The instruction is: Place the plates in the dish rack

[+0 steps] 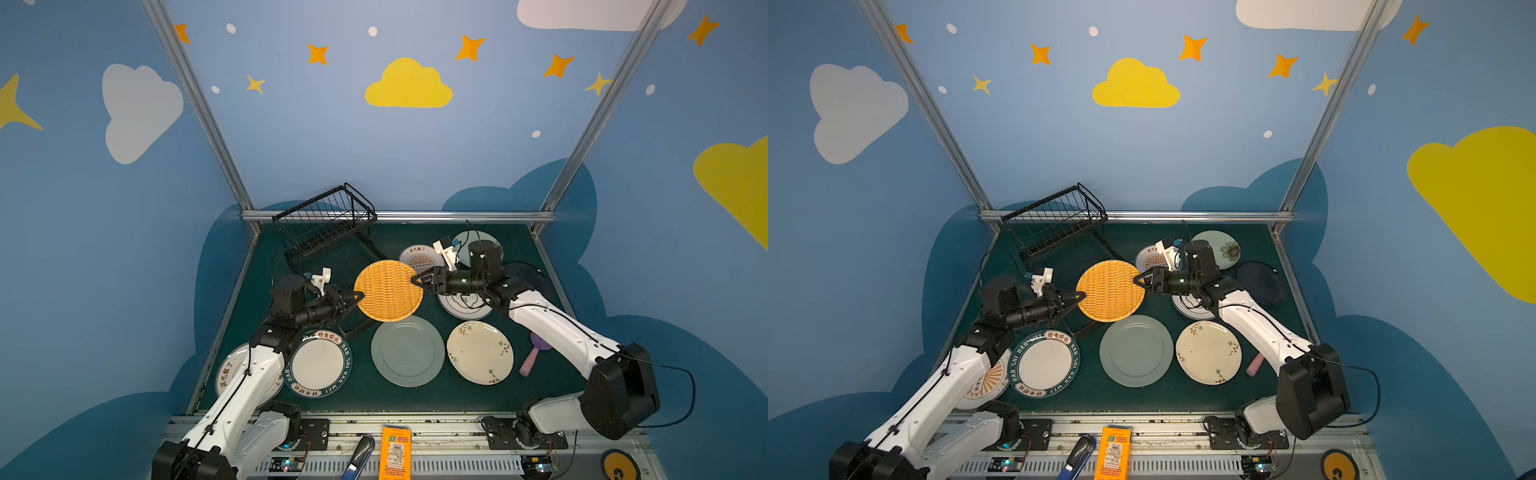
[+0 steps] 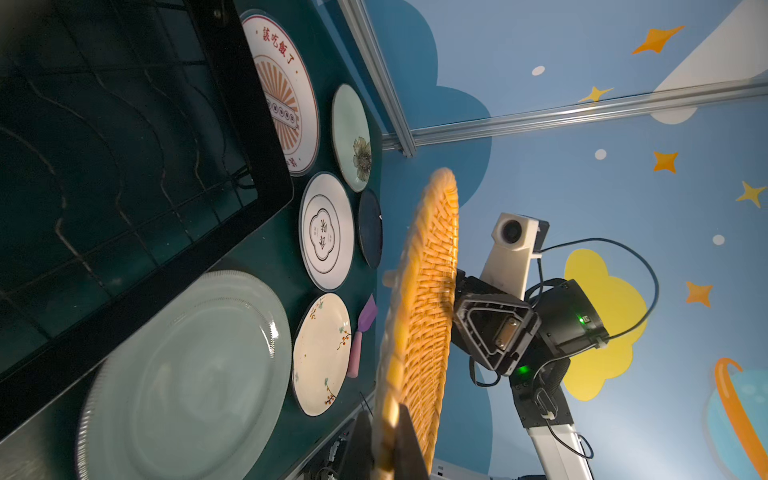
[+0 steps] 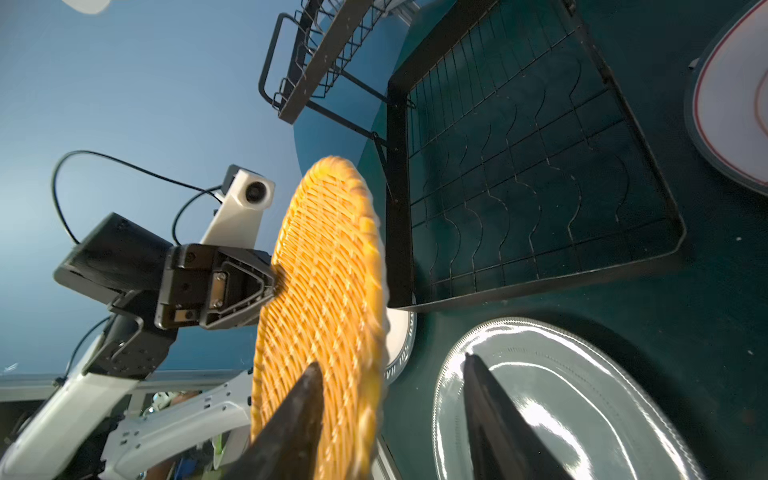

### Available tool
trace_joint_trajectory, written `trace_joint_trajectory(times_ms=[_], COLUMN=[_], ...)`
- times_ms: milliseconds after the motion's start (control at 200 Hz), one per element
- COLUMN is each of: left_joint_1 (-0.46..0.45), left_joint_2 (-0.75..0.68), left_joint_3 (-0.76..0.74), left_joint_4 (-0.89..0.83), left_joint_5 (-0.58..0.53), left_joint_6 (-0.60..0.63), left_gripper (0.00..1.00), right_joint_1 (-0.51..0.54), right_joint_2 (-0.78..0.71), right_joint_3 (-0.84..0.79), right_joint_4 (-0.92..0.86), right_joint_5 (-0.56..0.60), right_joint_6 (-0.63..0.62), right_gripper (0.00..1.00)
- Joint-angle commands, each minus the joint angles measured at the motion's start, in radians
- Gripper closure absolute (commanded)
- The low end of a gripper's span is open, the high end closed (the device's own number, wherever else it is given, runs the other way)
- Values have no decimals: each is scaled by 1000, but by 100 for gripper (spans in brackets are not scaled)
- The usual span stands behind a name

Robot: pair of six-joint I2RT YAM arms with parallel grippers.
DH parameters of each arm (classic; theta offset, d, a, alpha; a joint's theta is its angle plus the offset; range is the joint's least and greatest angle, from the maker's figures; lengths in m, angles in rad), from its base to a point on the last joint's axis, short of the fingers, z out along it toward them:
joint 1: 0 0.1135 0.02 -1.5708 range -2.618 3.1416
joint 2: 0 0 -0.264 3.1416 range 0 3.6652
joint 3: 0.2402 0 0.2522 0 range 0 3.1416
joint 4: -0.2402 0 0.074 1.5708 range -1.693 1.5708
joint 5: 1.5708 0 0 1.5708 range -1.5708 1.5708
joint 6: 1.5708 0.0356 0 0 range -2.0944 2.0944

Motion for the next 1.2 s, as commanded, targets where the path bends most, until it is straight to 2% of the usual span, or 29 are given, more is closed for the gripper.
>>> trace_joint_trajectory(times_ms=[0,155,415,501,571,601,651,711,776,816,991,1191], left_joint_1=[-6,-8,-8,-6,-7,-8,-4,0,9,15,67,120], left_joint_2=[-5,-9,-6,0,10,12,13,11,-3,-17,-135,-345], left_joint_3=[36,32,23,31,38,41,46,50,64,83,164,147], left_joint_4=[78,67,20,-18,-50,-64,-87,-105,-156,-214,-485,-638], left_joint_5=[-8,-17,-36,-56,-67,-75,-87,-89,-104,-126,-237,-354], left_joint_6=[-10,14,101,132,159,167,180,201,234,268,453,587], left_gripper=[96,96,96,96,96,89,64,47,17,1,0,0], right_joint_1=[11,13,16,22,24,24,23,24,23,24,13,4], right_joint_2=[13,11,-5,-16,-25,-28,-36,-48,-65,-76,-126,-154], right_joint_3=[32,33,-7,-6,-4,-2,6,16,28,36,85,137], right_joint_4=[12,16,146,146,140,134,113,87,74,60,17,-10], right_joint_5=[-30,-41,-118,-118,-113,-107,-96,-73,-47,-28,79,247], right_joint_6=[12,38,179,187,187,184,171,150,132,120,68,12], right_gripper=[56,67,90,100,100,100,100,100,100,100,100,100])
